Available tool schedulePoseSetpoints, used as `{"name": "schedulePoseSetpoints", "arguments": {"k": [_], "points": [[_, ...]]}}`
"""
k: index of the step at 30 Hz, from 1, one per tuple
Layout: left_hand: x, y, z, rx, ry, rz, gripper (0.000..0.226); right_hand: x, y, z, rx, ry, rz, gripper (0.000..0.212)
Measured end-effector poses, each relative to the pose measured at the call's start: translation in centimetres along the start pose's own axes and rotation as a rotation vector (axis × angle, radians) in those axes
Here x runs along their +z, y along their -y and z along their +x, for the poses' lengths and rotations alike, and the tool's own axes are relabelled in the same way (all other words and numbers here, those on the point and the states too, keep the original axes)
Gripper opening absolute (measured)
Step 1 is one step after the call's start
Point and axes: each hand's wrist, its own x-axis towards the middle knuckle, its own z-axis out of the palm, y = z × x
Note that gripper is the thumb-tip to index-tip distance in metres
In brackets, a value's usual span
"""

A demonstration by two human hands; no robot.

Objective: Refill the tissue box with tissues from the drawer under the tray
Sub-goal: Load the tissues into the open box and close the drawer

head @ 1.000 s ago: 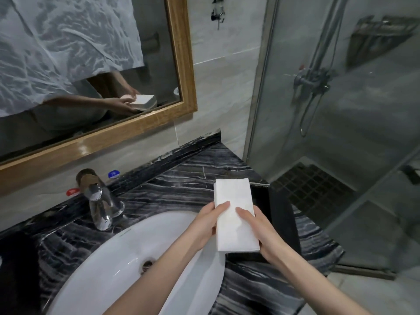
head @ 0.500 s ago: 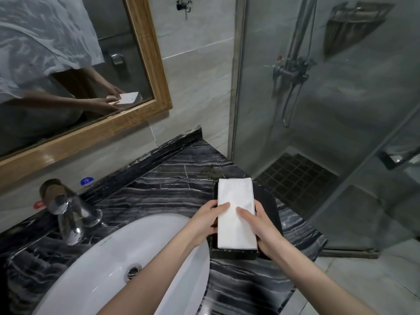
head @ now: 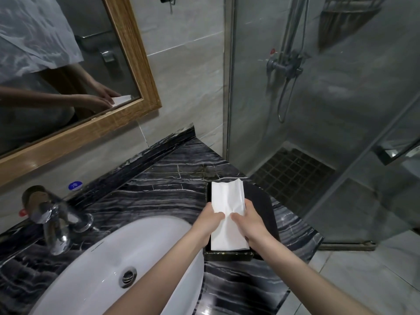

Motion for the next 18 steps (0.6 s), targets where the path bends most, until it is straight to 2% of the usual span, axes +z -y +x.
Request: {"name": "schedulePoseSetpoints", "arguments": {"k": [8,13,18], "points": [[1.0,1.1,1.9,-0.095,-0.053,0.015,0.05,1.4,0.5,0.7,0.059,0.027,-0.116,0.062],[1.6,1.8,2.7,-0.18,-0.085,-0.063,0.049,2.0,0.2,1.4,0.188,0.041,-0.01,0.061],[2.4,2.4,3.5,-0.238,-0.115,-0.115,0.06,2.4,-0.4,1.9,0.194,0.007,0.105,0.061]]}}
